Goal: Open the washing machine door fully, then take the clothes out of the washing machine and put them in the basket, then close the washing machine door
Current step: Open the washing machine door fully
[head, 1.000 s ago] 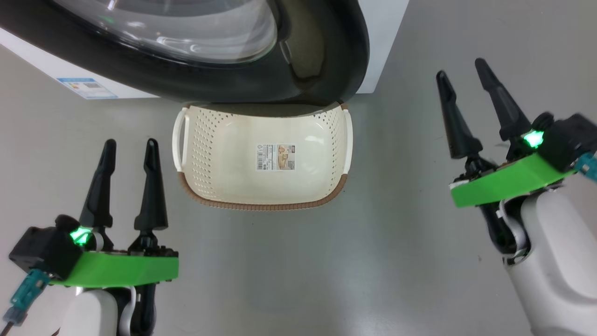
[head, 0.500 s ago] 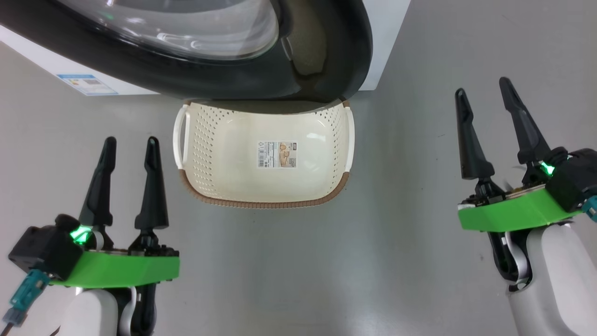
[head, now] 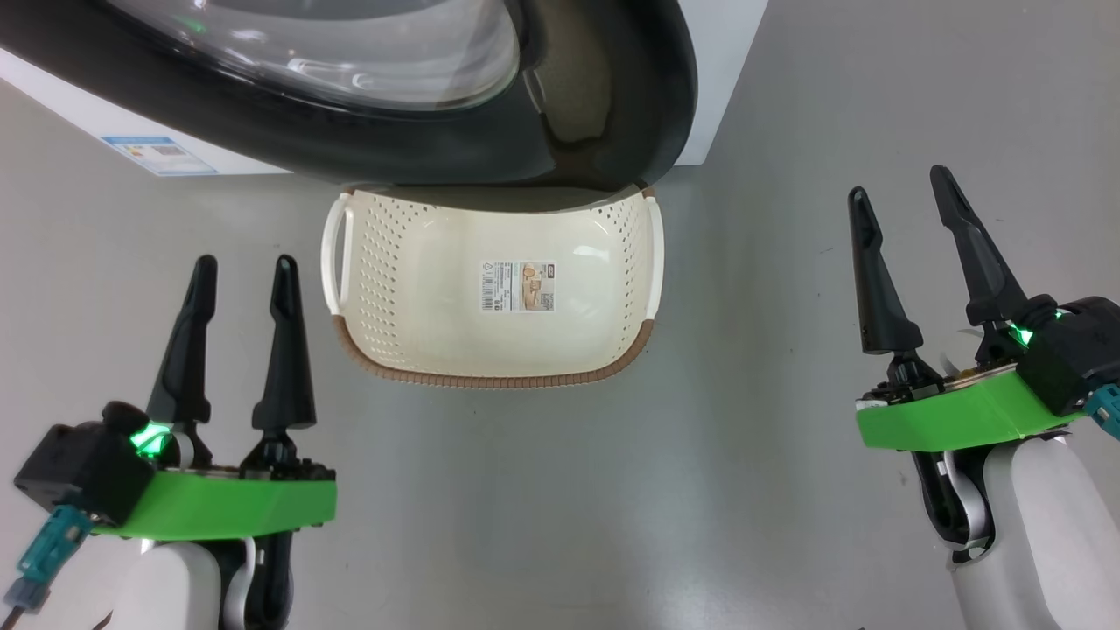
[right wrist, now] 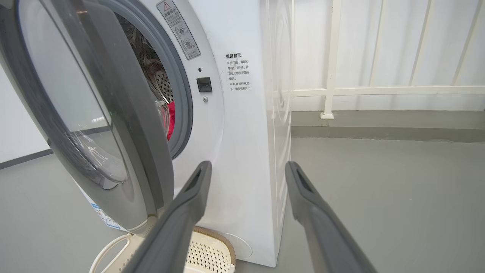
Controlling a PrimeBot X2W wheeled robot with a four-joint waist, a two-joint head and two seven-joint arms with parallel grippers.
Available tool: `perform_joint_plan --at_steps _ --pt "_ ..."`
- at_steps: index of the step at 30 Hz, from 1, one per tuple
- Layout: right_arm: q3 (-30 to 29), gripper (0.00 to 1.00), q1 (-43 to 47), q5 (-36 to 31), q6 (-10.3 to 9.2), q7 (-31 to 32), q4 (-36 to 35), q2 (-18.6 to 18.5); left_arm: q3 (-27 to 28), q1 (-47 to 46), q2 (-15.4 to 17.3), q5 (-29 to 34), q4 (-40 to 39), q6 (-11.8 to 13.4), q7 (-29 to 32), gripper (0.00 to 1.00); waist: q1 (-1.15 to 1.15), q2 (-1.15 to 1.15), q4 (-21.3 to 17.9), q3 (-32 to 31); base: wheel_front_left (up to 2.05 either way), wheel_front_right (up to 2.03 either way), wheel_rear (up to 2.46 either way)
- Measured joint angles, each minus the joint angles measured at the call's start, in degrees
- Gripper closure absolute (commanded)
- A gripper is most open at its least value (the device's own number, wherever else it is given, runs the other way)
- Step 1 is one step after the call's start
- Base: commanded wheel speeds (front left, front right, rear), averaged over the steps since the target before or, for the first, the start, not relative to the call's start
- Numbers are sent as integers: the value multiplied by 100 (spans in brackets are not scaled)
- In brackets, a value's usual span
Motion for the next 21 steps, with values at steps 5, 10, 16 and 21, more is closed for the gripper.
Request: perform_joint_plan --at_steps 5,10,16,21 --pt "2 0 0 3 0 0 1 2 -2 0 0 0 0 0 0 0 0 0 -2 10 0 0 0" --pt "14 0 0 8 0 -1 21 3 -3 0 0 0 -4 0 0 0 0 0 6 15 0 0 0" --pt "19 0 0 9 0 -1 56 4 -7 0 0 1 -1 0 0 0 0 0 -2 9 0 0 0" --pt "193 100 3 87 0 -2 268 2 -16 1 0 1 9 0 0 0 0 0 9 -39 0 0 0"
